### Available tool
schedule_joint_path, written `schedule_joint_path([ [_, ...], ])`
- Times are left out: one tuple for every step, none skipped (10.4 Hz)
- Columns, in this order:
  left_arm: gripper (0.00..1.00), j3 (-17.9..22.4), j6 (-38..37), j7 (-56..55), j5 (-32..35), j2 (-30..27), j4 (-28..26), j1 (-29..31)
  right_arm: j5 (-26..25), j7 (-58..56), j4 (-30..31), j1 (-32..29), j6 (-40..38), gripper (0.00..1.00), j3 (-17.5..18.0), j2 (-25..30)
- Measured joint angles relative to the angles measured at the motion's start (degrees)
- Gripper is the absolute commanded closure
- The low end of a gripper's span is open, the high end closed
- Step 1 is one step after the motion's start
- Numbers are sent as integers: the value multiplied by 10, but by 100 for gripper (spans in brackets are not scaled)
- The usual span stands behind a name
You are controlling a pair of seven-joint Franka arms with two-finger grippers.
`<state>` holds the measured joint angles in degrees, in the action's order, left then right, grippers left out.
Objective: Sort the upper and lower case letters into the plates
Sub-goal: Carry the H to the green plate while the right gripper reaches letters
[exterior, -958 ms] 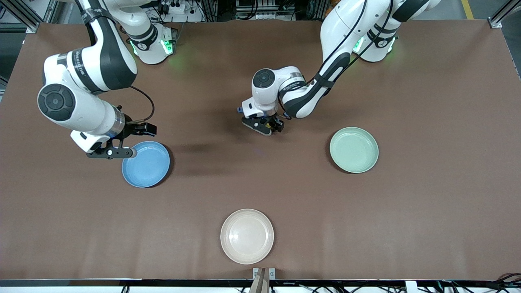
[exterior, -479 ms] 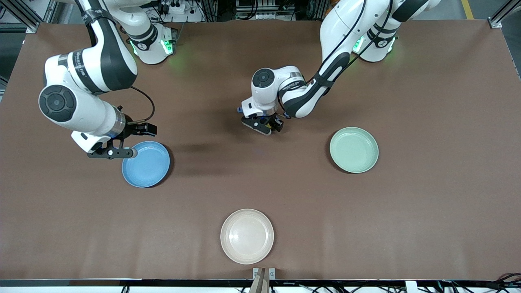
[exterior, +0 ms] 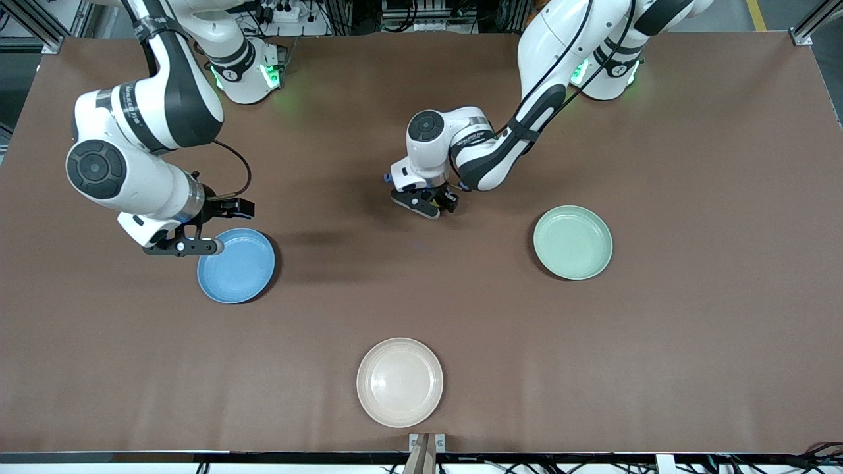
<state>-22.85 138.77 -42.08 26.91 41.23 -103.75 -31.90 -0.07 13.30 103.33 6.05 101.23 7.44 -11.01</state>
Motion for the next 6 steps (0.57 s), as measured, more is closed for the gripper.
schedule_joint_path([
  [90, 0, -15, -3, 0, 0, 4, 0, 0, 0, 0, 0, 0, 0, 0, 0],
  [90, 0, -29, -6, -4, 0, 10, 1, 0, 2, 0, 0, 0, 0, 0, 0],
  [90, 0, -40, -6, -11, 0, 18, 2, 0, 9, 0, 0, 1, 0, 1, 0],
  [90, 0, -49, -6, -15, 0, 24, 2, 0, 23, 0, 0, 4, 0, 5, 0],
  [90, 0, -56, -6, -16, 0, 30, 2, 0, 45, 0, 0, 7, 0, 15, 0],
  [90, 0, -65, -6, -17, -1, 35, 2, 0, 69, 1, 1, 8, 0, 27, -1],
])
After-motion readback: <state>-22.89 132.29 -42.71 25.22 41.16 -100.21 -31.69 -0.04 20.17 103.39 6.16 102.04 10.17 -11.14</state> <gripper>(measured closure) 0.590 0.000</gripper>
